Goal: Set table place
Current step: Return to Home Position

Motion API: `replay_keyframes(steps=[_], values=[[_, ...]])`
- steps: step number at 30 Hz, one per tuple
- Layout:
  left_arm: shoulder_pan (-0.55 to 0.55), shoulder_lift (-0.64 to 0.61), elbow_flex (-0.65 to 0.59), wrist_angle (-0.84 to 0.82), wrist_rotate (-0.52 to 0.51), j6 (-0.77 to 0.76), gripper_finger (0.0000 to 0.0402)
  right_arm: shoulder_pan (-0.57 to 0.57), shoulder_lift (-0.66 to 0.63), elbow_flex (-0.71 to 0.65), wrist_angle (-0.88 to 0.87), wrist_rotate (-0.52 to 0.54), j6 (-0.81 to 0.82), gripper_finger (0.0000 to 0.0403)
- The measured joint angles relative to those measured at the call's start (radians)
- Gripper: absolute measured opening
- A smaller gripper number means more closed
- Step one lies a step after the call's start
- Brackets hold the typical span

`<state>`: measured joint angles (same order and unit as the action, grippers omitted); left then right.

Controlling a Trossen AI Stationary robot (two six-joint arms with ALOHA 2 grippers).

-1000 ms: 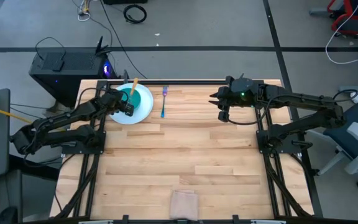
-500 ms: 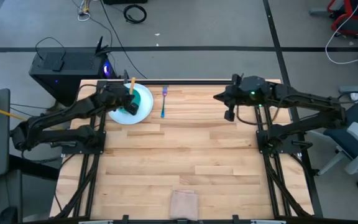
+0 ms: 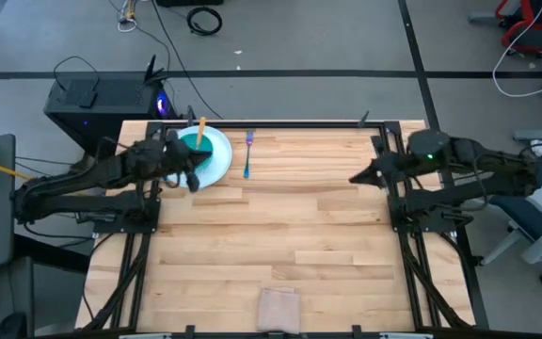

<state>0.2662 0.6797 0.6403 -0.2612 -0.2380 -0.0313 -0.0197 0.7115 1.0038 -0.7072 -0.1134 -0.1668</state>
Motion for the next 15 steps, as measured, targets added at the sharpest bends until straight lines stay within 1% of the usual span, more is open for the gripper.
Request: replay_keyframes(steps=[3, 5, 8, 11, 15], values=[[-0.024, -0.066, -0.054, 0.102, 0.165, 0.028, 0.0005, 0.041, -0.088, -0.084, 0.064, -0.001, 0.067, 0.0003], [-0.036, -0.097, -0.087, 0.178, 0.226, 0.029, 0.0006, 0.074, -0.139, -0.148, 0.124, -0.011, 0.116, 0.0003], [-0.044, -0.123, -0.130, 0.235, 0.249, 0.020, 0.0008, 0.125, -0.200, -0.261, 0.212, -0.012, 0.130, 0.0002], [-0.049, -0.126, -0.184, 0.292, 0.303, 0.035, 0.0005, 0.155, -0.237, -0.363, 0.270, -0.012, 0.130, 0.0003], [-0.047, -0.146, -0.248, 0.366, 0.328, 0.076, 0.0010, 0.167, -0.285, -0.438, 0.341, -0.006, 0.137, 0.0003]])
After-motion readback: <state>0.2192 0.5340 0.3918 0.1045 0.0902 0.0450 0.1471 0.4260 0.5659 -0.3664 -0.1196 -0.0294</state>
